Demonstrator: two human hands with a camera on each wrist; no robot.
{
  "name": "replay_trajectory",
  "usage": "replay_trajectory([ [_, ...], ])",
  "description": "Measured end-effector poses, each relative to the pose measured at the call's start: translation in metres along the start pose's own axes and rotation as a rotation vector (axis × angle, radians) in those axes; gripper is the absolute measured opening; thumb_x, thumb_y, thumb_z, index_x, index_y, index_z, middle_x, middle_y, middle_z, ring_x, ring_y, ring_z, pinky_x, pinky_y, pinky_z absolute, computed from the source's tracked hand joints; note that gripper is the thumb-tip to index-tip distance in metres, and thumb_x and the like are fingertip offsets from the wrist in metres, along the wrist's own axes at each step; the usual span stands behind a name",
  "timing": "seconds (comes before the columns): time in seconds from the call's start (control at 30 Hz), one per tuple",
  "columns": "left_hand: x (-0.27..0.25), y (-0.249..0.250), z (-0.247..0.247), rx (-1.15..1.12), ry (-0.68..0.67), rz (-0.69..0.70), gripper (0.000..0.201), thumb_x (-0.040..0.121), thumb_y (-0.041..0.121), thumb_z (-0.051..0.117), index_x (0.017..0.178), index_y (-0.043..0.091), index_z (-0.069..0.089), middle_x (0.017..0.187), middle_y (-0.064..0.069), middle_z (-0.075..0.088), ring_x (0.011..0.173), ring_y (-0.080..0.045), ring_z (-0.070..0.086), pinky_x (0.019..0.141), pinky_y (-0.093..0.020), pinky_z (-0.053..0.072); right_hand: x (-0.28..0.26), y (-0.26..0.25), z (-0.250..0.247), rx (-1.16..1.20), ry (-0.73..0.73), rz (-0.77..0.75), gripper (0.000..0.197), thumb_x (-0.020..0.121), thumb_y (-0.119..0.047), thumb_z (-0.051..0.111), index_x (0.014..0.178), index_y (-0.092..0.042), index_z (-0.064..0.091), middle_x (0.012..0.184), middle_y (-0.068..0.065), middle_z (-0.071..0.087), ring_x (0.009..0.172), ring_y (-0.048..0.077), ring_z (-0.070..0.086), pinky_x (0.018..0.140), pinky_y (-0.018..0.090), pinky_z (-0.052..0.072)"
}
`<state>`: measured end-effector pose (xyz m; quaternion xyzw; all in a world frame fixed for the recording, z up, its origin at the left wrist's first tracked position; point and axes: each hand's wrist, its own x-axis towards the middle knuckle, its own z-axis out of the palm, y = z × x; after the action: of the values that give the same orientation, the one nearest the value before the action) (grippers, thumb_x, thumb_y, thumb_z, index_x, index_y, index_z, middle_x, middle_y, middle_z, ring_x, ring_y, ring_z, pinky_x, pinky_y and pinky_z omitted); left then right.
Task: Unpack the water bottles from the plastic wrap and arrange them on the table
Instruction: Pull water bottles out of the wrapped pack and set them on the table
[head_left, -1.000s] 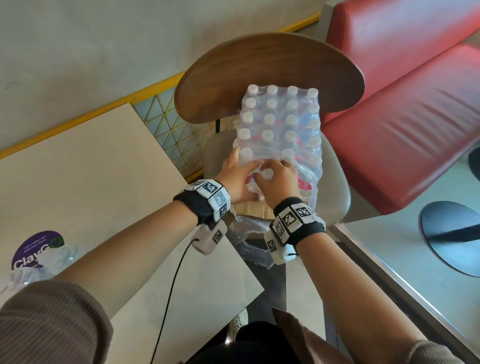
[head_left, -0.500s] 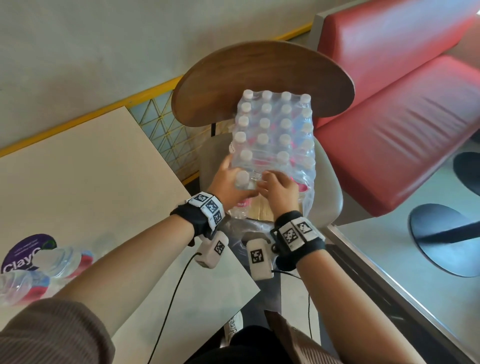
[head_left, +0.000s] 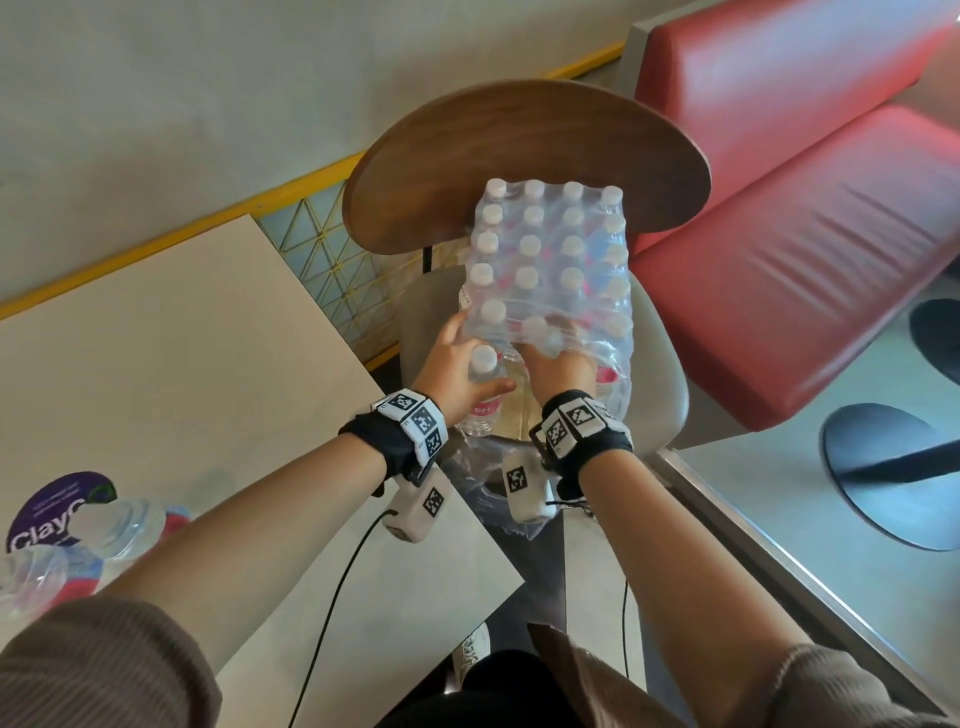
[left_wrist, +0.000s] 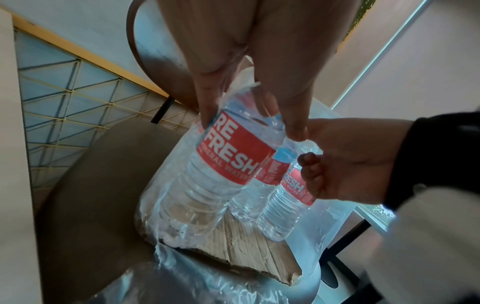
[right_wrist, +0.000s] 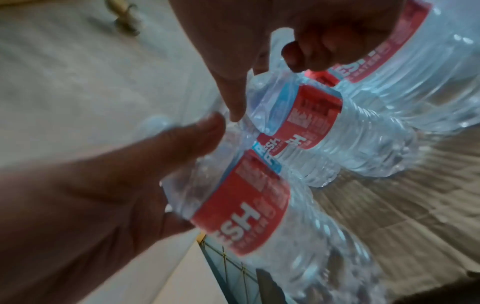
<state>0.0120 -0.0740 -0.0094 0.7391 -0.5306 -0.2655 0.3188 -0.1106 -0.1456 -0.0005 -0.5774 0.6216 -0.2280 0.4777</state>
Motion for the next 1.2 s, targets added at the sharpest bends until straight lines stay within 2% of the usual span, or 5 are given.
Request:
replay_trajectory([
  [0.27,-0.026,-0.001,-0.013,-0.047,0.024,-0.053,0.036,0.086,0.031,0.066,0.116,0.01,0.062,0.159,-0.009,0.006,0.145,-0.021,0.018,0.11,-0.023,0.018,-0.014,0.018,-0.019,-0.003,-0.094,-0.118,0.052,0.086,-0.029,0.067,0.133,-0.015,0.051,0.133,0.004,0.055,0.126,0.023,0.05,0.103,0.033,0.04],
  [0.5,-0.056,-0.006,-0.055,-0.189,0.125,-0.173,0.037,0.083,0.035,0.069,0.114,0.017,0.061,0.099,0.003,0.064,0.095,-0.018,0.062,0.082,-0.027,0.055,-0.045,0.007,-0.021,-0.154,-0.28,-0.331,0.049,0.081,-0.034,0.07,0.128,-0.031,0.055,0.125,-0.002,0.062,0.109,0.019,0.061,0.094,0.032,0.048],
  [0.67,-0.091,-0.031,-0.093,-0.135,0.16,-0.315,0.039,0.081,0.039,0.07,0.113,0.02,0.06,0.107,-0.004,0.064,0.102,-0.026,0.061,0.09,-0.048,0.052,-0.074,-0.018,0.012,-0.151,-0.461,-0.437,0.044,0.08,-0.03,0.072,0.122,-0.027,0.06,0.115,-0.005,0.065,0.103,0.017,0.062,0.092,0.036,0.052],
  [0.93,-0.143,-0.082,-0.153,0.087,0.313,-0.582,0.038,0.083,0.032,0.07,0.114,0.013,0.06,0.112,-0.008,0.066,0.104,-0.027,0.059,0.084,-0.026,0.043,-0.124,-0.035,0.124,-0.254,-0.765,-0.521,0.042,0.083,-0.029,0.069,0.123,-0.024,0.058,0.125,-0.001,0.06,0.115,0.021,0.055,0.098,0.033,0.045],
  [1.2,-0.15,-0.115,-0.171,0.207,0.311,-0.765,0.035,0.089,0.029,0.061,0.117,0.01,0.053,0.119,-0.012,0.06,0.106,-0.031,0.057,0.082,-0.03,0.042,-0.161,-0.047,0.168,-0.354,-0.841,-0.595,0.038,0.086,-0.024,0.064,0.124,-0.021,0.057,0.122,0.008,0.061,0.11,0.026,0.058,0.092,0.032,0.046],
])
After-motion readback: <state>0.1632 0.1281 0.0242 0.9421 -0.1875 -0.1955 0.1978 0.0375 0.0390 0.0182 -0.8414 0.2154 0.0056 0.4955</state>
